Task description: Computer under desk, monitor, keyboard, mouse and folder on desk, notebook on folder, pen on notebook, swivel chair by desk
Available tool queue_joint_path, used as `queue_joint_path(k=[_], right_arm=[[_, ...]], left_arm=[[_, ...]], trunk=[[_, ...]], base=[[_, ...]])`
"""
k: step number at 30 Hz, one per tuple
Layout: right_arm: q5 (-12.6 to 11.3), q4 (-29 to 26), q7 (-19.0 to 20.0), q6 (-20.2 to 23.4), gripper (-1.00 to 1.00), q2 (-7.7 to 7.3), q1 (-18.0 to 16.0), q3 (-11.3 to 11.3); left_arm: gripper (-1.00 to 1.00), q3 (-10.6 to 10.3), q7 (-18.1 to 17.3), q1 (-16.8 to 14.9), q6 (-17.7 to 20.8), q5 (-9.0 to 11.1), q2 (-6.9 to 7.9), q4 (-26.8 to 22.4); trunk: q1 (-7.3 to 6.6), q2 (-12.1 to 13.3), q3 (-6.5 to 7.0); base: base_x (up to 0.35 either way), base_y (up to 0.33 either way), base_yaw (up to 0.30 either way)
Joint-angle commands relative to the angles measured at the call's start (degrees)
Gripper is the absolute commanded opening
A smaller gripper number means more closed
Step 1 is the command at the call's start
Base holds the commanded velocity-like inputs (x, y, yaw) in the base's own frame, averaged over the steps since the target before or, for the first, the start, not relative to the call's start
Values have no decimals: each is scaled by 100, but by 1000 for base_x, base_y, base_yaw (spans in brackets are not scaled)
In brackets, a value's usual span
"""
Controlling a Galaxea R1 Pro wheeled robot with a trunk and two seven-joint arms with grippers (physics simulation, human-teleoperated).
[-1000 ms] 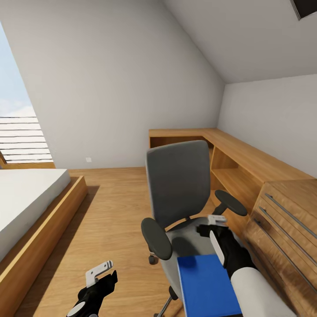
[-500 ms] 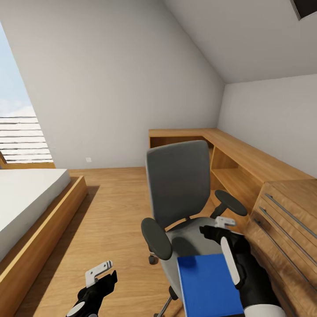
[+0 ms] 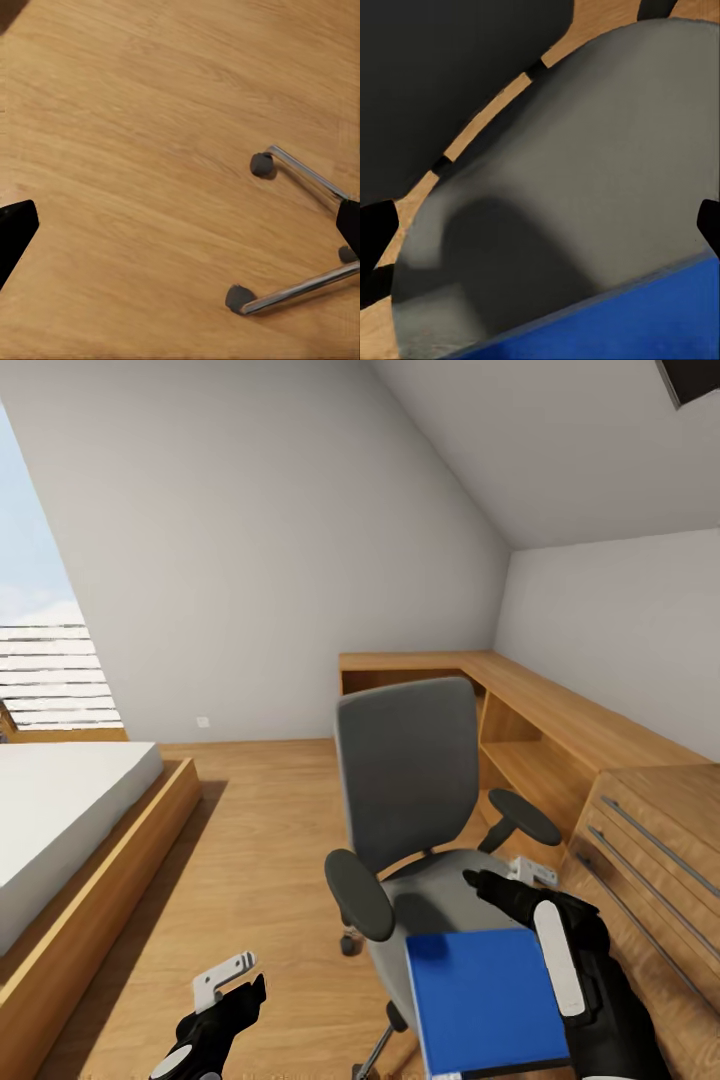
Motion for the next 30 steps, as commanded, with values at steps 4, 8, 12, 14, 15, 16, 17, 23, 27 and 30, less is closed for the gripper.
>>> queue_joint_path(k=[4,8,12,14,15,16,17,23,27,30], right_arm=[[-191,-36,-56,81,100,-1,-2,-66],[-670,-68,-56,106,100,1,-2,-768],[-805,-51,-56,104,100,-4,-2,-806],[-830,-43,-56,101,100,-4,-2,-812],[-835,-41,-56,99,100,-5,-2,-815],[-840,-40,-56,99,100,-5,-2,-820],[-844,-38,-56,97,100,-5,-2,-823],[-856,-34,-56,95,100,0,-2,-898],[-864,-33,-56,97,100,8,-2,-924],[-866,-33,-56,98,100,11,-2,-932]], left_arm=[[100,-11,38,-2,11,35,6,-9],[100,-11,36,-2,11,41,6,-7],[100,-6,36,-2,12,42,6,-2],[100,0,36,-2,12,42,6,-1],[100,2,36,-2,11,42,6,-1],[100,4,36,-2,11,42,6,-1],[100,8,36,-2,11,42,6,-1],[100,22,36,-2,12,42,6,0],[100,24,36,-2,11,42,6,0],[100,24,36,-2,11,42,6,0]], trunk=[[-3,-3,-4],[-3,-3,-4],[-3,-3,-4],[-3,-3,-4],[-3,-3,-4],[-3,-3,-4],[-3,-3,-4],[-3,-3,-5],[-3,-3,-6],[-3,-3,-6]], base=[[-265,161,0],[-278,170,0],[-284,173,-37],[-284,174,-143],[-283,174,-190],[-282,174,-206],[-280,174,-219],[-251,172,-249],[-187,136,-140],[-99,26,-18]])
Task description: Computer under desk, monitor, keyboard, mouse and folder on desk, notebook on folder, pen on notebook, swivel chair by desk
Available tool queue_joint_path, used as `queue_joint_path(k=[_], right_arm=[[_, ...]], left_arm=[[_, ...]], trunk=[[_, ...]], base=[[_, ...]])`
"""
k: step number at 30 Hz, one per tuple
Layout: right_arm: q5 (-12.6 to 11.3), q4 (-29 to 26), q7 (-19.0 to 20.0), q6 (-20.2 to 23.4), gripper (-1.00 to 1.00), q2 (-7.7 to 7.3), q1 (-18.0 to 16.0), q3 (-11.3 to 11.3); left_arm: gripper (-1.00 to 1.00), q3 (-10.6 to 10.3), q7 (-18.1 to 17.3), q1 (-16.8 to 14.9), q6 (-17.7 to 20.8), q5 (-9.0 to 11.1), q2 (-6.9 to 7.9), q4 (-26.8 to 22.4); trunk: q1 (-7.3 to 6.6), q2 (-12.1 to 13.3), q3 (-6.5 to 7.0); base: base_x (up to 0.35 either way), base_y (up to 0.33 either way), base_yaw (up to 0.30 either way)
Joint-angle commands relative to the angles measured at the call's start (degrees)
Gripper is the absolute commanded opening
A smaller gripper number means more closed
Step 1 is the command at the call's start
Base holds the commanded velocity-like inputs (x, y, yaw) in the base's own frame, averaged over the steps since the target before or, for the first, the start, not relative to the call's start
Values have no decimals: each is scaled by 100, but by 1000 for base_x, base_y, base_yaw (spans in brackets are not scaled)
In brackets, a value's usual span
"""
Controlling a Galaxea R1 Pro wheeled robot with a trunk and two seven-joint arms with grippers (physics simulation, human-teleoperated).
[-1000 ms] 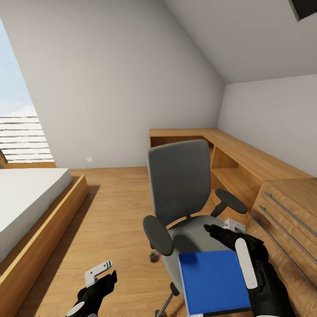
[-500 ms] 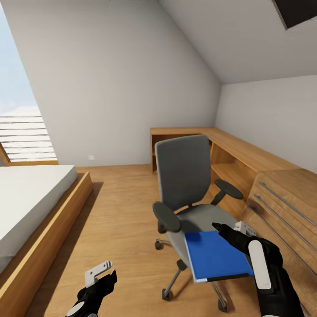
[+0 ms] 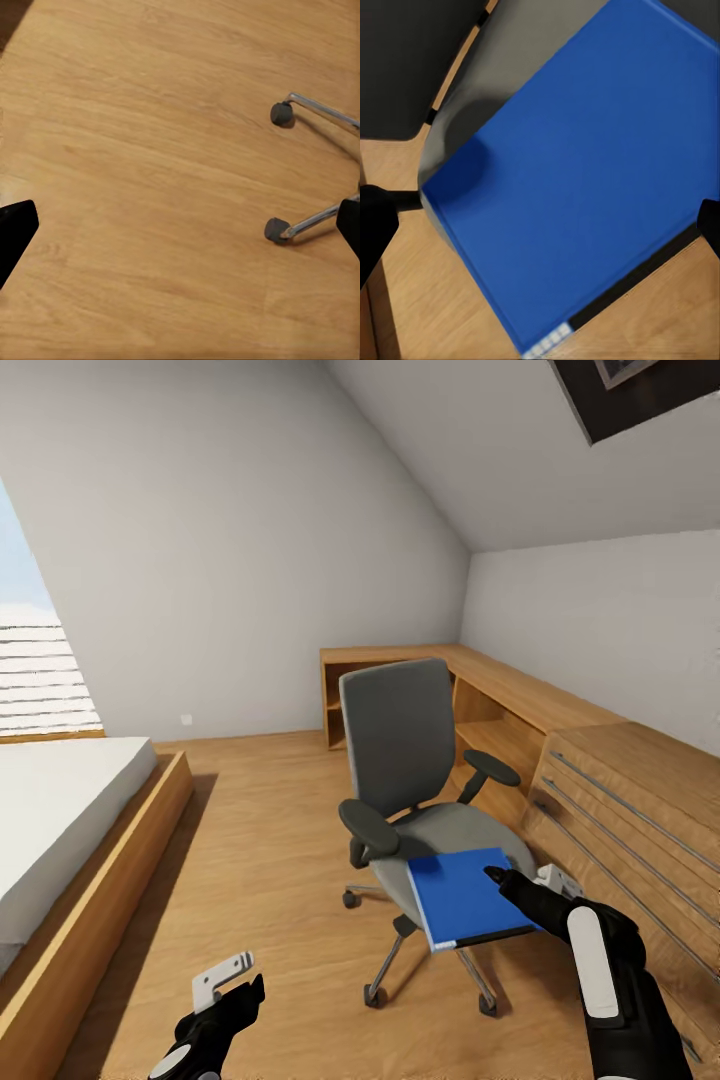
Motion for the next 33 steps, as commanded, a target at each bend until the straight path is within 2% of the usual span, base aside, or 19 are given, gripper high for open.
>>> queue_joint_path(k=[1,11,20,26,33], right_arm=[[-61,-9,-58,27,100,5,-5,-8],[-70,-16,-50,32,100,0,-5,-9],[-70,-16,-50,32,100,-3,-5,-15],[-70,-10,-50,32,100,-3,-5,-39],[-88,17,-39,32,100,5,-5,-219]], left_arm=[[100,-9,42,-2,13,36,6,-10],[100,-2,42,-2,11,36,6,-10],[100,-3,42,-2,12,36,6,-10],[100,-11,42,-2,11,28,6,-10],[100,-24,52,-2,10,19,0,-51]], trunk=[[-1,-3,-4],[-1,-3,-4],[-1,-3,-4],[-1,-3,-4],[-1,-3,-4]], base=[[-87,13,-9],[-80,13,-3],[-122,157,-4],[-33,36,-180],[-5,5,-257]])
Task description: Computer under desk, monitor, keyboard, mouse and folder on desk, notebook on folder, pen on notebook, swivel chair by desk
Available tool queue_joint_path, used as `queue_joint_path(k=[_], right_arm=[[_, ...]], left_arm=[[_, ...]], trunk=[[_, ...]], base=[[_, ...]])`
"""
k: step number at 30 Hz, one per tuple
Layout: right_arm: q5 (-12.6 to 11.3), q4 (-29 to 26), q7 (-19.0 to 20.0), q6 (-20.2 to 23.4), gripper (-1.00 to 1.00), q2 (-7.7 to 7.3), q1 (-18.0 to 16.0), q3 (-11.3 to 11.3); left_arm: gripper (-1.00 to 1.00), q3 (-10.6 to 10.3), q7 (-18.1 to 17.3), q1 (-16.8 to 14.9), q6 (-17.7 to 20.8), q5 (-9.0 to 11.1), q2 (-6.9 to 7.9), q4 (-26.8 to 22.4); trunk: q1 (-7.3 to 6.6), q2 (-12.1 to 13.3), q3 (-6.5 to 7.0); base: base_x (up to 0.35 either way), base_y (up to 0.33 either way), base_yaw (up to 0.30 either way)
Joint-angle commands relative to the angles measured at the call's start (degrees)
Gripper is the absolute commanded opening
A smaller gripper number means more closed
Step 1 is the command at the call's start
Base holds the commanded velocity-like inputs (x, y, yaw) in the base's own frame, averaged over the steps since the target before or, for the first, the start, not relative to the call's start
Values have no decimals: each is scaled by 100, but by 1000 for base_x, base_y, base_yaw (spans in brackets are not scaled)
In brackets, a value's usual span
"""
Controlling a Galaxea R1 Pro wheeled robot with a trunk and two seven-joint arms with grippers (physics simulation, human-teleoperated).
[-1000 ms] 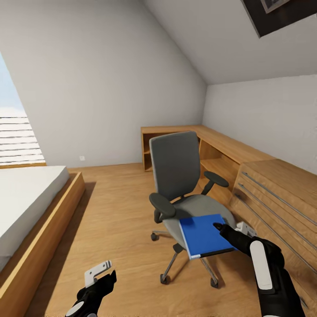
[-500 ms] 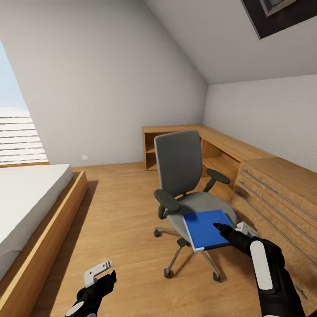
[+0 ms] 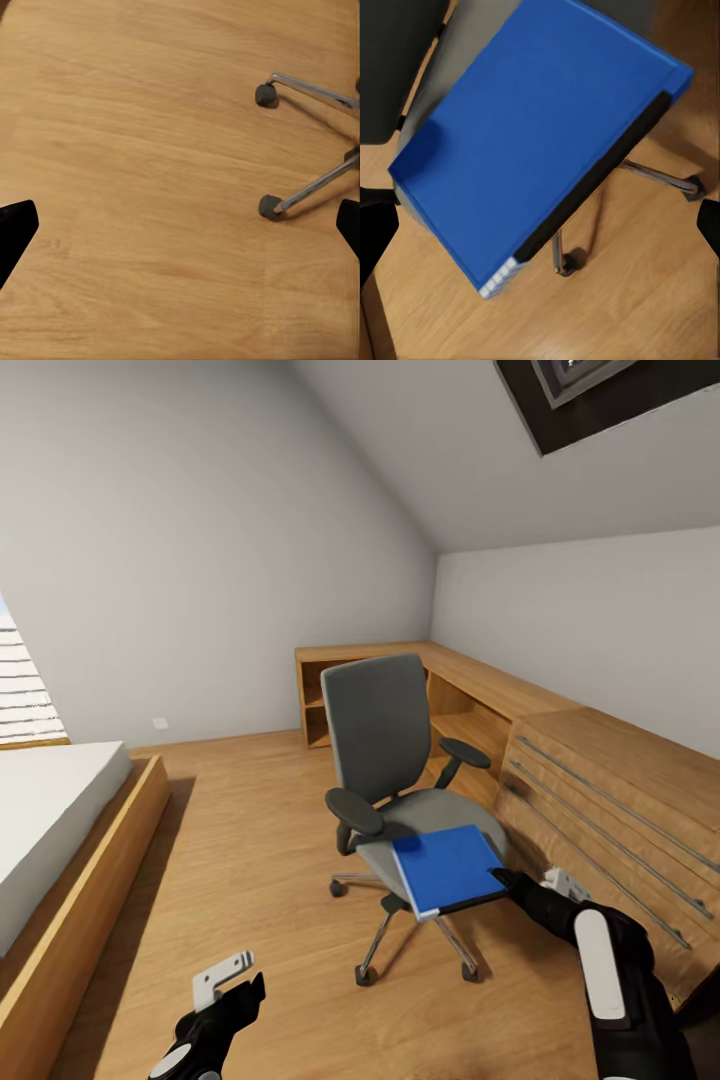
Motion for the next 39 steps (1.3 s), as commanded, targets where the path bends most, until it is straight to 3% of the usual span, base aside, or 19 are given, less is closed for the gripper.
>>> queue_joint_path(k=[1,5,6,10,12,15,22,25,29,32,39], right_arm=[[-81,-3,-53,23,100,4,-6,-19],[-324,30,-42,23,100,-7,-6,-97],[-524,97,-38,23,100,-20,-6,-182],[-944,315,-34,20,100,-66,-6,-400],[-1364,715,-28,14,100,-177,-6,-559],[-1533,953,14,3,100,-212,-6,-595],[-1606,1280,204,-37,100,-210,-6,-570],[-1602,1645,338,-57,100,-224,-6,-404],[-1579,1732,608,-151,100,-236,-6,-290],[-1576,1738,661,-427,100,-239,-6,-268],[-1581,1717,716,-487,100,-241,-6,-265]], left_arm=[[100,-11,43,-1,12,36,3,-20],[100,-18,46,-1,7,35,-2,-45],[100,-19,47,-1,6,35,-4,-61],[100,-17,48,-1,5,35,-4,-81],[100,-14,48,-1,4,35,1,-95],[100,-14,48,-1,4,35,2,-107],[100,-8,48,-1,9,35,3,-160],[100,-7,48,-1,12,35,3,-164],[100,-11,48,-1,12,35,3,-164],[100,-7,55,-1,12,35,3,-164],[100,-10,57,-1,12,35,3,-164]], trunk=[[0,-3,-5],[0,-3,-5],[0,-3,-5],[66,-123,-58],[110,-203,-94],[175,-323,-148],[329,-604,-274],[395,-724,-328],[483,-885,-400],[549,-1005,-453],[703,-1286,-579]], base=[[-1,1,-267],[-1,1,-268],[0,0,-269],[0,0,-268],[0,0,-156],[0,0,-46],[0,0,-9],[0,0,0],[0,0,0],[0,0,0],[0,0,0]])
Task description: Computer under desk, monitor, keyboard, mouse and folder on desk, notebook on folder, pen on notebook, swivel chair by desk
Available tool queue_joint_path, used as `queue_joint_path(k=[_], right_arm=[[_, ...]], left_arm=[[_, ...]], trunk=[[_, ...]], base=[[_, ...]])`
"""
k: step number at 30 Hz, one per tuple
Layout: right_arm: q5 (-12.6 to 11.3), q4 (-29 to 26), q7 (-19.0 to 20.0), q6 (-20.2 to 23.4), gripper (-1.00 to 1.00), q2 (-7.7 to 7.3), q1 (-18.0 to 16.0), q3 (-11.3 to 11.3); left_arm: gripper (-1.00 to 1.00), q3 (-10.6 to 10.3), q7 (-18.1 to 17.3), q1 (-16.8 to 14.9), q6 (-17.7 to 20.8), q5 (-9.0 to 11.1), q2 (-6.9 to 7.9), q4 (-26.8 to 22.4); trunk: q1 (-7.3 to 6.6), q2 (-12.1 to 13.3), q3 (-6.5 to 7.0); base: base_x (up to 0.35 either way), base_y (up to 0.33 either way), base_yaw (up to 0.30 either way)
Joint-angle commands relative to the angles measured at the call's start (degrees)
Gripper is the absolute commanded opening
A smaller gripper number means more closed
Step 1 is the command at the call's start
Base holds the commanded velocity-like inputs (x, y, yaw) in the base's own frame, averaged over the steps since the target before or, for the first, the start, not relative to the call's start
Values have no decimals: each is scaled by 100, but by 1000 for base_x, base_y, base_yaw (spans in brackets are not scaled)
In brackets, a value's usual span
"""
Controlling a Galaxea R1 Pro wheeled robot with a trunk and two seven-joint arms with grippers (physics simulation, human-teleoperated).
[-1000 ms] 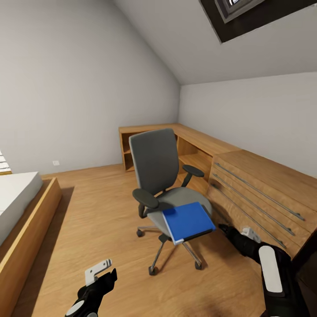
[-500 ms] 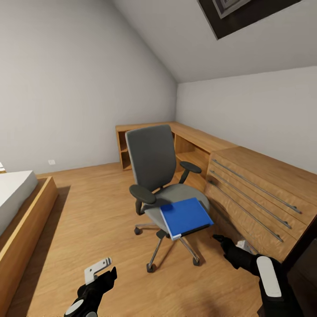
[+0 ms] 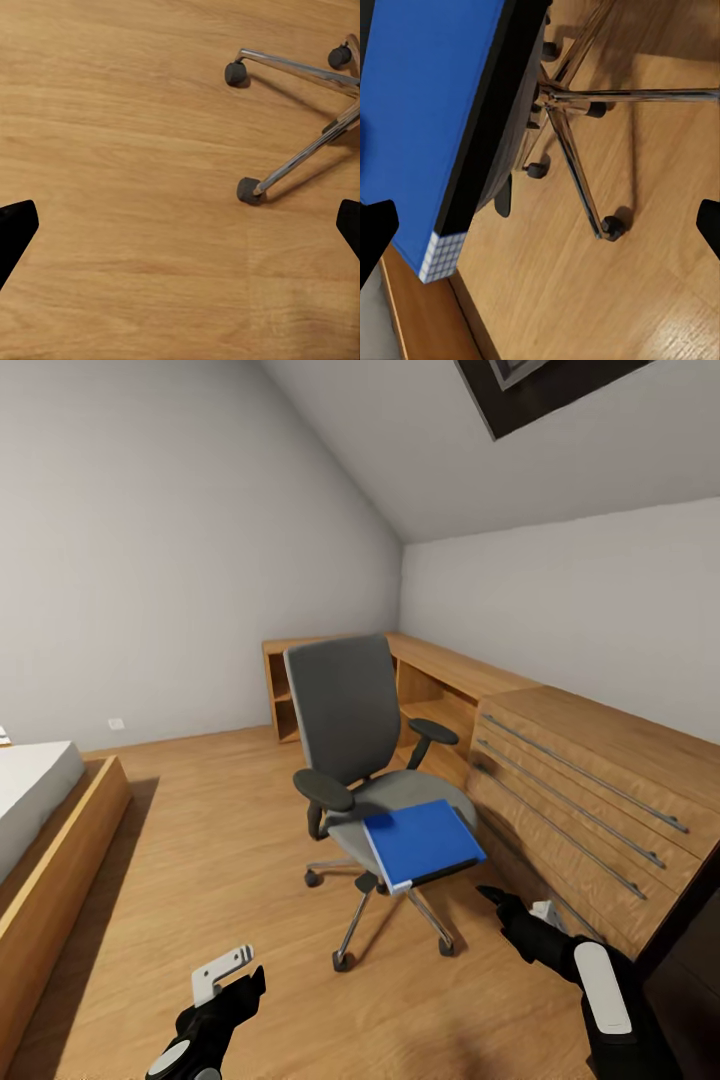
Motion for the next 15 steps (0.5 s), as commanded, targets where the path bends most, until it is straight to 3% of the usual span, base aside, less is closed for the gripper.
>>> queue_joint_path(k=[1,4,11,12,13,15], right_arm=[[7,-7,75,32,100,4,-5,-22],[6,-10,337,29,100,-75,-5,-29],[-36,-9,520,55,100,-247,-5,-41],[-68,1,716,68,100,-361,-5,-45],[-221,23,1045,119,100,-575,-5,-48],[-366,31,1130,228,100,-683,-5,-51]], left_arm=[[100,-11,42,-2,12,35,5,-10],[100,-10,42,-2,12,35,5,-9],[100,-12,42,-2,8,35,5,-10],[100,-13,42,-2,6,35,5,-10],[100,-13,42,-2,4,35,5,-10],[100,-13,42,-2,4,35,5,-10]], trunk=[[22,-44,-23],[88,-164,-77],[242,-445,-202],[264,-485,-220],[286,-525,-238],[330,-605,-274]], base=[[0,0,0],[0,0,0],[0,0,0],[0,0,0],[0,0,0],[0,0,0]])
